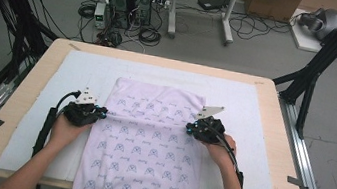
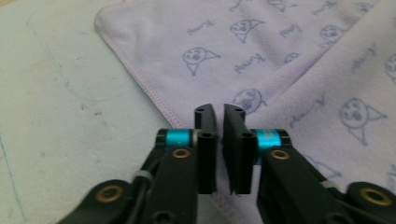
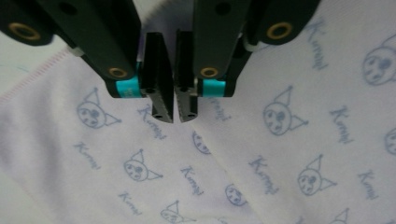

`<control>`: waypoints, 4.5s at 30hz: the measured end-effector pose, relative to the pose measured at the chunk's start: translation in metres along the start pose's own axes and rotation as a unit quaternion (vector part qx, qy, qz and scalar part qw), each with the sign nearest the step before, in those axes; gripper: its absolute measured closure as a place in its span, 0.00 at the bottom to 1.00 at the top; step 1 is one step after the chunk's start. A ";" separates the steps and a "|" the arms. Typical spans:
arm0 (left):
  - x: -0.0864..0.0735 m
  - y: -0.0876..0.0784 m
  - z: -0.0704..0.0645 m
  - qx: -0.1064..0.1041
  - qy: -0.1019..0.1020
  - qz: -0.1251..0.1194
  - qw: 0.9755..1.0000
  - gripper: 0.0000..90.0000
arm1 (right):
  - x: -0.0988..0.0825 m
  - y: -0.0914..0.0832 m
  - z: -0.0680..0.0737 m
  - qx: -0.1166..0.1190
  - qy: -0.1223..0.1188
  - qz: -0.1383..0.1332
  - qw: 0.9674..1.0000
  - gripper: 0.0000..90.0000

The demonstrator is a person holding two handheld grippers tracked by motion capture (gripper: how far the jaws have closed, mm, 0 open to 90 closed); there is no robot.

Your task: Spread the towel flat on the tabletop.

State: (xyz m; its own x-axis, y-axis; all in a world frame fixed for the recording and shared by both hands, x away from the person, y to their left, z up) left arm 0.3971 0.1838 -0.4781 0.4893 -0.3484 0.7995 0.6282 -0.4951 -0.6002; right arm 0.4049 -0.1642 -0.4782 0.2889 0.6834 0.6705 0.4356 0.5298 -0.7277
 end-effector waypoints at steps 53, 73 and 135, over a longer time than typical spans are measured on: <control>-0.073 -0.090 -0.097 -0.143 0.077 0.012 0.987 0.61 | -0.035 -0.071 0.122 0.107 -0.048 -0.056 0.992 0.68; -0.038 -0.045 -0.056 -0.119 0.016 0.024 0.992 0.61 | -0.038 -0.031 0.065 0.069 -0.008 -0.012 0.998 0.94; -0.084 -0.129 -0.123 -0.171 0.090 -0.007 0.981 0.85 | -0.044 -0.091 0.178 0.185 -0.083 -0.101 0.974 0.92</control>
State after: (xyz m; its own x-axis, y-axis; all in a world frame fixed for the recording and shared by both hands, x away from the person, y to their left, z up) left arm 0.2007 0.1795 -0.4647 0.3483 -0.4587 0.8175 0.3791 -0.7287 -0.5704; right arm 0.2011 -0.1533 -0.4674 0.0735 0.6025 0.7947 0.1227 0.7853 -0.6068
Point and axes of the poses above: each handheld gripper's, and its own axes: y roughly forward along the jaws, x roughly out of its top, z roughly to its left, the point moved 7 cm from there along y, roughly forward along the jaws, and after that the axes turned 5 degrees about -y, right-handed, at the moved point
